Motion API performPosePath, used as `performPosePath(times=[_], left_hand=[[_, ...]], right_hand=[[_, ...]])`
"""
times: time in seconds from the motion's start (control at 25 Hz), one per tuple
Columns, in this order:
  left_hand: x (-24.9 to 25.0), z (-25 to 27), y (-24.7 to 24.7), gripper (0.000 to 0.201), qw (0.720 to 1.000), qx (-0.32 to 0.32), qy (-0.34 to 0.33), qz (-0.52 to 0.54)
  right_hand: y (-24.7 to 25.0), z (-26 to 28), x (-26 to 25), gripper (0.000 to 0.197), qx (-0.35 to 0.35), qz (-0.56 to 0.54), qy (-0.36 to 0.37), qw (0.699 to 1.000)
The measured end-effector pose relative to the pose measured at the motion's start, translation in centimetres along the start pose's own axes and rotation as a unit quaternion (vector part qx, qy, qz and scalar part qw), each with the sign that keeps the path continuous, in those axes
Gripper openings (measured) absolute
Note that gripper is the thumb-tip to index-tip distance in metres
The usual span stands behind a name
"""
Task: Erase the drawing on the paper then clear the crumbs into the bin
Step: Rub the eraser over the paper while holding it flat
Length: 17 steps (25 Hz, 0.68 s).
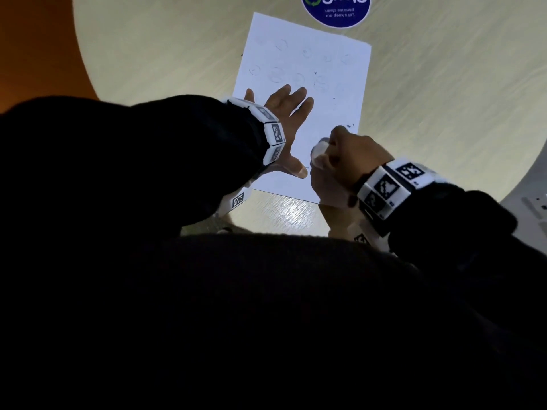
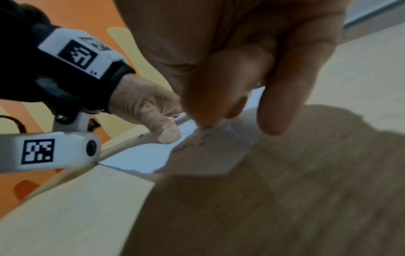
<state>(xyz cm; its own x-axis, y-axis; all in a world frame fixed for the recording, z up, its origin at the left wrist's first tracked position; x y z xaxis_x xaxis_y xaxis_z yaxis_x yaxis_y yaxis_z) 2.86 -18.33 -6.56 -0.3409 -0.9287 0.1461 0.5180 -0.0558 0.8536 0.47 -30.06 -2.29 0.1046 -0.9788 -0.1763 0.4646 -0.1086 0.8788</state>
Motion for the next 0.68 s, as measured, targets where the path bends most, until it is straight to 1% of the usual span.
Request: performPosePath(times=[0.08, 0.16, 0.2, 0.28, 0.4, 0.44, 0.56, 0.64, 0.68], left_hand=[[0.1, -0.1, -0.1, 0.125, 1.000, -0.002, 0.000, 0.001], [0.3, 0.0, 0.0, 0.124, 1.000, 0.004, -0.002, 0.001], [0.2, 0.0, 0.0, 0.124, 1.000, 0.009, 0.000, -0.001], [0.1, -0.1, 0.1, 0.125, 1.000, 0.008, 0.000, 0.001], [-0.1, 0.0, 0.0, 0.126, 1.000, -0.003, 0.001, -0.004], [0.0, 0.0, 0.1, 0.126, 1.000, -0.001, 0.000, -0.004], [0.3, 0.0, 0.1, 0.124, 1.000, -0.001, 0.002, 0.000], [0.2, 0.0, 0.1, 0.124, 1.000, 0.004, 0.002, 0.005], [0.0, 0.0, 0.0, 0.125, 1.000, 0.011, 0.000, 0.008]], right_hand=[[0.5, -0.6, 0.0, 0.033, 0.007, 0.000, -0.011, 1.000], [2.3, -2.5, 0.0, 0.027, 0.040, -0.021, -0.031, 0.998], [2.9, -3.1, -0.1, 0.025, 0.044, -0.033, -0.034, 0.998], [2.5, -2.4, 0.0, 0.026, 0.040, -0.020, -0.032, 0.998], [0.3, -0.3, -0.1, 0.031, -0.006, -0.003, -0.011, 1.000], [0.4, -0.5, -0.1, 0.033, -0.011, -0.004, -0.010, 1.000], [2.7, -2.8, 0.1, 0.033, 0.017, -0.050, -0.042, 0.998], [2.6, -2.4, -0.2, 0.032, 0.026, -0.037, -0.030, 0.999], [1.6, -1.6, -0.5, 0.032, 0.013, -0.022, -0.017, 1.000]])
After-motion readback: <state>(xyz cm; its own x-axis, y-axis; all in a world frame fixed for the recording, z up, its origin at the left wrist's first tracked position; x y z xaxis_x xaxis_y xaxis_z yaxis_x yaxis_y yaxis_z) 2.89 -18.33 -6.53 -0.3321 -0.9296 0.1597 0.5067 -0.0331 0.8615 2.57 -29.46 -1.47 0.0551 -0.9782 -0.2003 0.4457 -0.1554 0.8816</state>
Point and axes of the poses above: each hand's wrist, its own z-axis away from the middle knuckle, its own y-axis out of the back of the hand, x = y × z, the point moved 9 cm from there along -z, towards the middle knuckle, and after that the axes turned 2 degrees about -y, right-handed, at the moved point
